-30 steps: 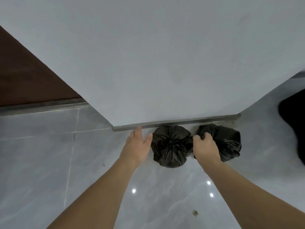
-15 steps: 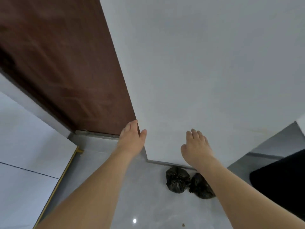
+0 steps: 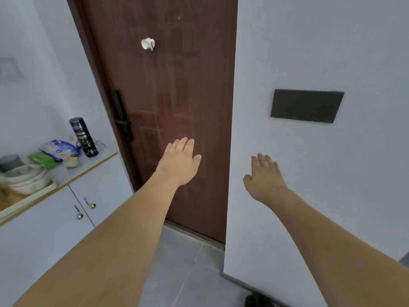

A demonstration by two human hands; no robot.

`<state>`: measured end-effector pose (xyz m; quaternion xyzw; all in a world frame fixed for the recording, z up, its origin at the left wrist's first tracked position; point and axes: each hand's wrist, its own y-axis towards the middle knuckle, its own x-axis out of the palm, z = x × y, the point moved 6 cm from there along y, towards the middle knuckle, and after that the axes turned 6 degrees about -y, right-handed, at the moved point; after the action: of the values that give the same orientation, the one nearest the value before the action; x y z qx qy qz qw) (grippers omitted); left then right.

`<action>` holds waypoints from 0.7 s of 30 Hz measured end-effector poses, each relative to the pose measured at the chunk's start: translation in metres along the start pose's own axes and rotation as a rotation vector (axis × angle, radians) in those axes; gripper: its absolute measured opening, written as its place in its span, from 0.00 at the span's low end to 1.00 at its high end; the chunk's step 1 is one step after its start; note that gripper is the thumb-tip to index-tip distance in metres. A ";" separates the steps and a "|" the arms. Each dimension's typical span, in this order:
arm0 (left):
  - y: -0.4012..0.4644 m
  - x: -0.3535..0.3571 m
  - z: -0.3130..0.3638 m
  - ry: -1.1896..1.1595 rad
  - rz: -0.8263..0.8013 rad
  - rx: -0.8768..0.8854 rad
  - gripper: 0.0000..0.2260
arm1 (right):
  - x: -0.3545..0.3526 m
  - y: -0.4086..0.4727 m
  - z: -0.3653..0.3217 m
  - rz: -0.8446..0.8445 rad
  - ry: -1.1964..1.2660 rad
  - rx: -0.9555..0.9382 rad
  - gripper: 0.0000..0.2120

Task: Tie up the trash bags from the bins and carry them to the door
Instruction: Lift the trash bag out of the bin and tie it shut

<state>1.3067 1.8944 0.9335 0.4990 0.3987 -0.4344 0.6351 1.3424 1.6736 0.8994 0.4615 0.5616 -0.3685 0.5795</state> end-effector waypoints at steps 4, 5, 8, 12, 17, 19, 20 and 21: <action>-0.021 -0.022 -0.060 0.038 0.038 -0.102 0.26 | 0.003 0.010 -0.057 -0.015 -0.004 -0.076 0.30; -0.029 -0.026 -0.078 0.043 0.029 -0.136 0.26 | 0.004 0.011 -0.074 -0.023 0.000 -0.097 0.30; -0.064 -0.040 -0.133 0.076 0.023 -0.242 0.27 | 0.009 0.014 -0.131 -0.026 0.004 -0.203 0.29; -0.128 -0.068 -0.195 0.118 0.039 -0.420 0.27 | 0.012 0.004 -0.216 -0.068 0.000 -0.411 0.29; -0.238 -0.115 -0.262 0.174 0.120 -0.661 0.27 | 0.015 -0.039 -0.329 -0.116 0.023 -0.677 0.30; -0.292 -0.134 -0.286 0.186 0.160 -0.760 0.27 | 0.015 -0.068 -0.377 -0.124 0.017 -0.797 0.30; -0.321 -0.144 -0.297 0.192 0.183 -0.810 0.27 | 0.015 -0.084 -0.402 -0.126 0.009 -0.857 0.30; -0.350 -0.154 -0.306 0.202 0.201 -0.863 0.27 | 0.016 -0.100 -0.426 -0.130 0.004 -0.914 0.30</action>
<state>0.9048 2.1746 0.9216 0.2645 0.5527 -0.1138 0.7821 1.1167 2.0491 0.8957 0.1231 0.6954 -0.1176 0.6981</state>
